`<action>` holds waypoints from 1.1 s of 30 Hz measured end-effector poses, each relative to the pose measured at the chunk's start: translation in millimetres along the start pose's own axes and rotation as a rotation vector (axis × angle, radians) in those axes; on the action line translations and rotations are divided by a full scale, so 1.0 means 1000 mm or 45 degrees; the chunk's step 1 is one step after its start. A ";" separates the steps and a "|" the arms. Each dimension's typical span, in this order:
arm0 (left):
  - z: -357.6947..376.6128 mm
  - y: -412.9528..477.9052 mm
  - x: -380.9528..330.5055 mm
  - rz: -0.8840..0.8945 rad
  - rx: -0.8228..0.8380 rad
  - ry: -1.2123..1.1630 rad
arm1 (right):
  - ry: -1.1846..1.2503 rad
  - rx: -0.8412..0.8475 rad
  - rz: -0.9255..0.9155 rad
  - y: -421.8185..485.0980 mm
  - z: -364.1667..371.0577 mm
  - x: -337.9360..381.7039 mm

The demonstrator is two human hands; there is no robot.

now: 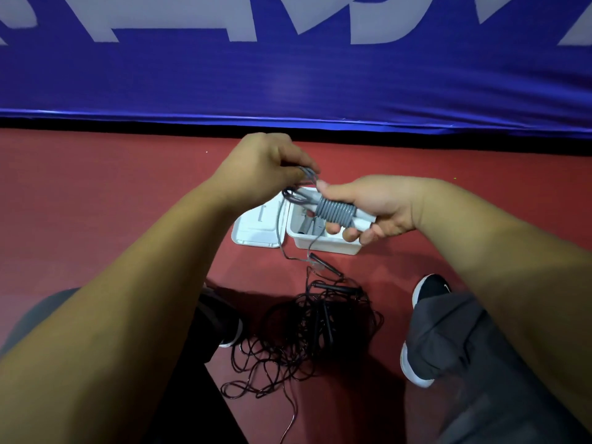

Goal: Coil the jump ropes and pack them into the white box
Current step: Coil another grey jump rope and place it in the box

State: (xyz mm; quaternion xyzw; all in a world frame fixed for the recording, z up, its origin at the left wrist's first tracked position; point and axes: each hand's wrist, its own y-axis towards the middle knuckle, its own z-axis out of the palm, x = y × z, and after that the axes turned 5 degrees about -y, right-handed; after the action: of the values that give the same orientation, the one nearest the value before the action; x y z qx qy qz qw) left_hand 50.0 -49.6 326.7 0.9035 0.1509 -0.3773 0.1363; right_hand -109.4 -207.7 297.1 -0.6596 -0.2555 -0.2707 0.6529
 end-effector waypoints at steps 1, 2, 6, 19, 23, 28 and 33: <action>-0.001 0.000 0.001 -0.001 -0.009 0.012 | 0.027 -0.076 -0.017 0.001 0.000 0.000; -0.001 0.001 0.002 0.003 -0.006 0.047 | 0.040 -0.140 -0.034 0.002 0.001 0.001; -0.002 0.001 0.003 0.114 0.117 0.269 | 0.068 -0.294 -0.071 0.007 0.003 0.001; 0.013 -0.006 0.009 -0.391 0.327 0.003 | 0.270 -0.442 -0.075 0.008 0.001 0.004; 0.022 -0.006 0.007 -0.420 0.379 0.022 | 0.360 -0.361 -0.077 0.009 0.004 0.004; 0.024 -0.003 0.004 -0.418 0.308 -0.174 | 0.487 -0.362 -0.119 0.008 -0.001 0.008; 0.018 -0.002 0.003 -0.399 0.193 -0.766 | 0.543 -0.448 -0.189 0.002 -0.007 0.012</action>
State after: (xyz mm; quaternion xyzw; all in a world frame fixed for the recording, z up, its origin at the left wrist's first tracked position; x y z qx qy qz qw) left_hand 39.3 -53.9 312.1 0.7253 0.2124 -0.6531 0.0476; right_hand -99.6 -214.9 303.9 -0.6704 -0.1092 -0.4906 0.5459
